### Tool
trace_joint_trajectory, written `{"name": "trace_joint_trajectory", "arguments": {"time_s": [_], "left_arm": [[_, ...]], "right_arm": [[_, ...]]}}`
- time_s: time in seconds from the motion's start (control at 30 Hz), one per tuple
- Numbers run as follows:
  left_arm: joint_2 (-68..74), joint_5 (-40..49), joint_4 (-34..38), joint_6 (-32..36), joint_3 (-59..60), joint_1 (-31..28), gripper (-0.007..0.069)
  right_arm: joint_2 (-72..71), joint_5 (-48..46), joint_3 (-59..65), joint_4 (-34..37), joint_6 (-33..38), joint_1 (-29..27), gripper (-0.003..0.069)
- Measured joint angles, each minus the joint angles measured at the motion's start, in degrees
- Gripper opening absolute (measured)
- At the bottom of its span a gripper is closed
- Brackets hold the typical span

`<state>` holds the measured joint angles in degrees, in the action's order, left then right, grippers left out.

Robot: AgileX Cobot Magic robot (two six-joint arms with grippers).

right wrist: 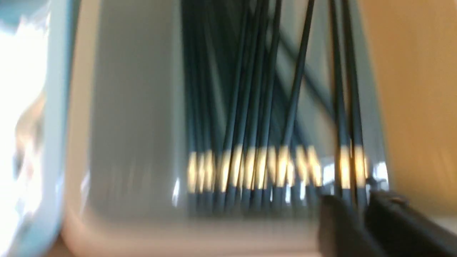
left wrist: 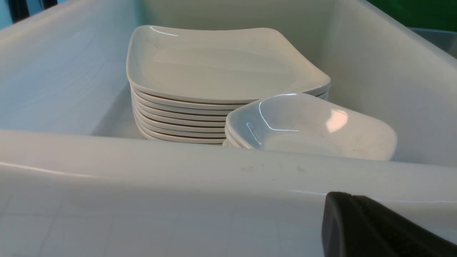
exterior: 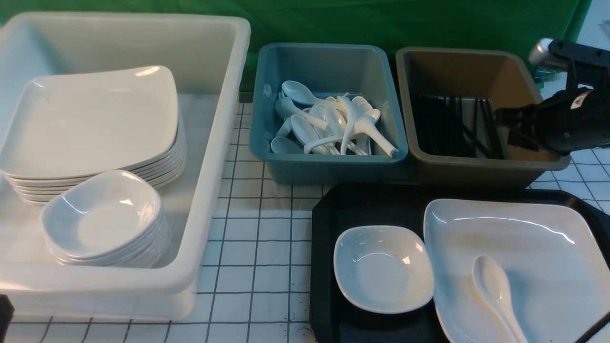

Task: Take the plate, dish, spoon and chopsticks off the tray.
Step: Use the right arm to put the chopsticks into the small storage box on the right, then use the right arm to grab a soup spoon from the plate

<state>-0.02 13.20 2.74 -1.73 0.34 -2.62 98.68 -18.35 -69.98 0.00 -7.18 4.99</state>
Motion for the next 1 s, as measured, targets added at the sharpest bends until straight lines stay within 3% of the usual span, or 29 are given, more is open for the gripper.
{"name": "trace_joint_trajectory", "arguments": {"time_s": [0.07,0.23,0.47,0.53,0.57,0.6,0.63,0.67,0.7,0.77,0.83,1.0], "left_arm": [[0.00,0.00,0.00,0.00,0.00,0.00,0.0005],[0.00,0.00,0.00,0.00,0.00,0.00,0.0005],[0.00,0.00,0.00,0.00,0.00,0.00,0.0005],[0.00,0.00,0.00,0.00,0.00,0.00,0.0005],[0.00,0.00,0.00,0.00,0.00,0.00,0.0005],[0.00,0.00,0.00,0.00,0.00,0.00,0.0005],[0.00,0.00,0.00,0.00,0.00,0.00,0.0005],[0.00,0.00,0.00,0.00,0.00,0.00,0.0005],[0.00,0.00,0.00,0.00,0.00,0.00,0.0005],[0.00,0.00,0.00,0.00,0.00,0.00,0.0005],[0.00,0.00,0.00,0.00,0.00,0.00,0.0005],[0.00,0.00,0.00,0.00,0.00,0.00,0.0005]], "right_arm": [[-4.37,-10.47,-0.04,0.00,0.51,0.93,0.0041],[-12.85,-33.72,0.21,0.00,0.82,5.26,0.0030],[-16.77,-39.11,7.39,0.00,1.02,14.67,0.0068],[-16.59,-38.56,11.73,-0.65,1.02,18.47,0.0142],[-16.53,-36.98,14.58,-1.39,1.02,20.57,0.0213],[-16.53,-36.68,14.58,-1.56,1.02,20.57,0.0213],[-16.22,-34.20,18.16,-3.28,0.45,22.47,0.0319],[-16.17,-33.53,18.16,-3.45,0.44,22.47,0.0342],[-15.70,-31.19,20.62,-5.25,-0.92,23.02,0.0419],[-14.80,-29.13,22.09,-8.05,-3.07,23.21,0.0503],[-13.87,-28.18,22.64,-10.13,-5.67,23.21,0.0544],[-10.80,-25.28,22.64,-12.44,-8.74,23.21,0.0567]]}}
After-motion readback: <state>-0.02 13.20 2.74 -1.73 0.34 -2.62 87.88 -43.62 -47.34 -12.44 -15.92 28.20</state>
